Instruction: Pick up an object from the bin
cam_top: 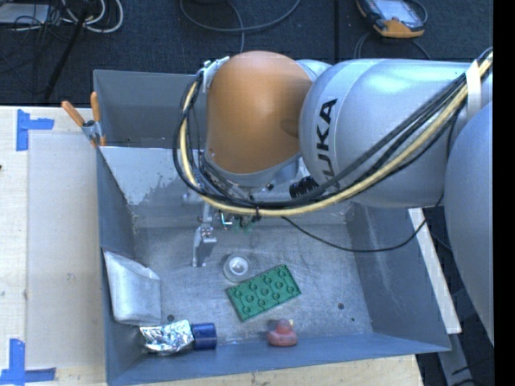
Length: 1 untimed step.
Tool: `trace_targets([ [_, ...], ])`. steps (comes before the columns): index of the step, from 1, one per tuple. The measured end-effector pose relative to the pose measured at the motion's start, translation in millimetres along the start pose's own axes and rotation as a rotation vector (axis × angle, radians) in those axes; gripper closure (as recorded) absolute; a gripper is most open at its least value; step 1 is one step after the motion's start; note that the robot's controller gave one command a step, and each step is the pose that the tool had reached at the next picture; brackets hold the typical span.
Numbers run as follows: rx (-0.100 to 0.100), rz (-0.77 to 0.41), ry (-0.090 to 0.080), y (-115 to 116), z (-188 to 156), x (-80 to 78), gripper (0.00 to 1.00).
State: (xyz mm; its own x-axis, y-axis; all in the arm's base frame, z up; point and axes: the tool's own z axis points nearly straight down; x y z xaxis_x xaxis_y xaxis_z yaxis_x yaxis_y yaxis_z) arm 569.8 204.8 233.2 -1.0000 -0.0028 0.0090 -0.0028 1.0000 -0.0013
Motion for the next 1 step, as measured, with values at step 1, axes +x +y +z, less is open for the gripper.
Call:
trace_targets([
  [1,-0.002,-0.252,-0.03,41.3,157.0,69.7,0.0],
])
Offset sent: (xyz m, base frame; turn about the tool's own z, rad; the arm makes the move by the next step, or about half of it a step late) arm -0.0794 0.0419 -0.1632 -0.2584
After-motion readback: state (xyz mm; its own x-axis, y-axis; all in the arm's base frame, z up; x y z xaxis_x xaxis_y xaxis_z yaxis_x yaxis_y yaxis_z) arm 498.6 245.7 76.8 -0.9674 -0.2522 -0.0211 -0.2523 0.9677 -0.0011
